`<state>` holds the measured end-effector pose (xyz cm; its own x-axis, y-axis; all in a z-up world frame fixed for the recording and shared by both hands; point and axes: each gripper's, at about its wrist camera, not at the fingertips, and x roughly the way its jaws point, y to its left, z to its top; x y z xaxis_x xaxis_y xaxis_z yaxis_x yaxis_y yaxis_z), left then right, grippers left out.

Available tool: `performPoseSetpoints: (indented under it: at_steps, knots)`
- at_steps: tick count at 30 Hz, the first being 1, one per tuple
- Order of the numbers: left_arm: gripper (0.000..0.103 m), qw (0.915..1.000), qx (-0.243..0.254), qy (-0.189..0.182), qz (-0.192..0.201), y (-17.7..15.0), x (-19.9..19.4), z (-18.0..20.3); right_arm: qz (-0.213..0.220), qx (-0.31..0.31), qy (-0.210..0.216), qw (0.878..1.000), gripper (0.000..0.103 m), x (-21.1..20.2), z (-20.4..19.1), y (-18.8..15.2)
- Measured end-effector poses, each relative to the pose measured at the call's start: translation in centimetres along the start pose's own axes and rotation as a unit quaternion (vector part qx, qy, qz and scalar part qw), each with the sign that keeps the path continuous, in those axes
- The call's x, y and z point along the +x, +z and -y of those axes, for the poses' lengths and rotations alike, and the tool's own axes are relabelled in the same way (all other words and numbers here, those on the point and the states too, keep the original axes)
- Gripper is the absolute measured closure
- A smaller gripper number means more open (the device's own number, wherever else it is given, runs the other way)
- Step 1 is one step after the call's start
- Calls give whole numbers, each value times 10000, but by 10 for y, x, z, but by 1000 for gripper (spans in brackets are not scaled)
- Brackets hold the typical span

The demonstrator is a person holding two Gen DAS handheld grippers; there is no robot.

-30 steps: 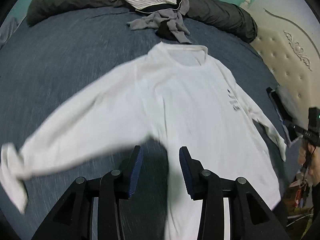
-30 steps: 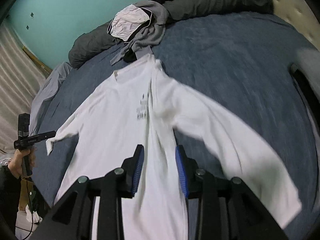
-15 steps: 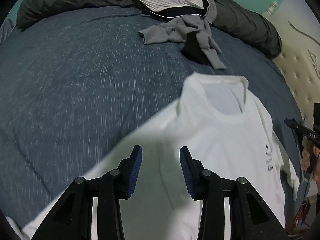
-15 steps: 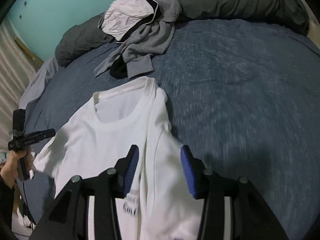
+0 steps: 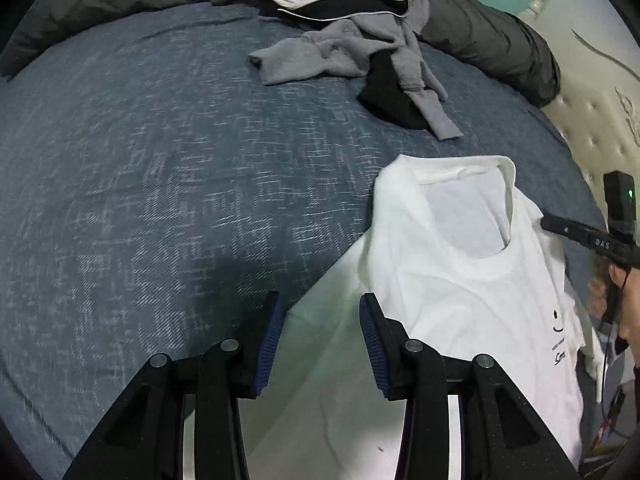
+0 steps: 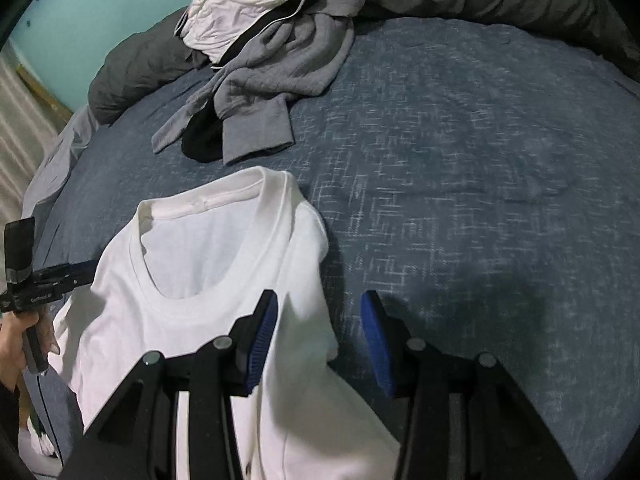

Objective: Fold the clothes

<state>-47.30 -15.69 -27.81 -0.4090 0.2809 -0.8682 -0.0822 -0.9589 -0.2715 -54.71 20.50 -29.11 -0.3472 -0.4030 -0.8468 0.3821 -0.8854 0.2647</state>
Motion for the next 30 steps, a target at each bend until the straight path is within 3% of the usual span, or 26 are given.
performPoseSetpoints:
  at_steps: [2,3,4,5,7,14,18,24,26,28,30]
  knots:
    - [66,10000,71,7,-4,1,3,2,-12,-103,-53,9999,71,4,-1,-1]
    - [87,9999,109,9,-13,1,5,3,-24,-141,-72,9999,75,5,-1,-2]
    - [98,9999,139,25,-34,2,7,4,-25,-215,-74,9997,87,6,-2,-4]
    - [98,9998,169,42,-53,2,8,5,-27,-290,-77,9995,97,6,-3,-5]
    - [99,9995,292,118,-19,3,6,10,-7,-419,-104,9991,101,6,-6,-8]
    - [100,9947,244,599,795,24,-44,10,549,-378,-743,9950,102,-25,7,2]
    - [101,9927,146,774,911,39,-55,6,709,-322,-959,9923,102,-37,21,10]
    - [101,9923,161,928,804,48,-42,6,761,-193,-1076,9911,102,-33,30,15]
    - [101,9923,139,966,767,50,-37,5,788,-216,-926,9923,102,-31,30,12]
    - [100,9931,176,1062,462,45,-19,0,507,-350,-964,9934,102,-18,31,6]
    - [100,9953,63,933,245,37,-3,-7,277,-276,-976,9945,102,-7,37,1]
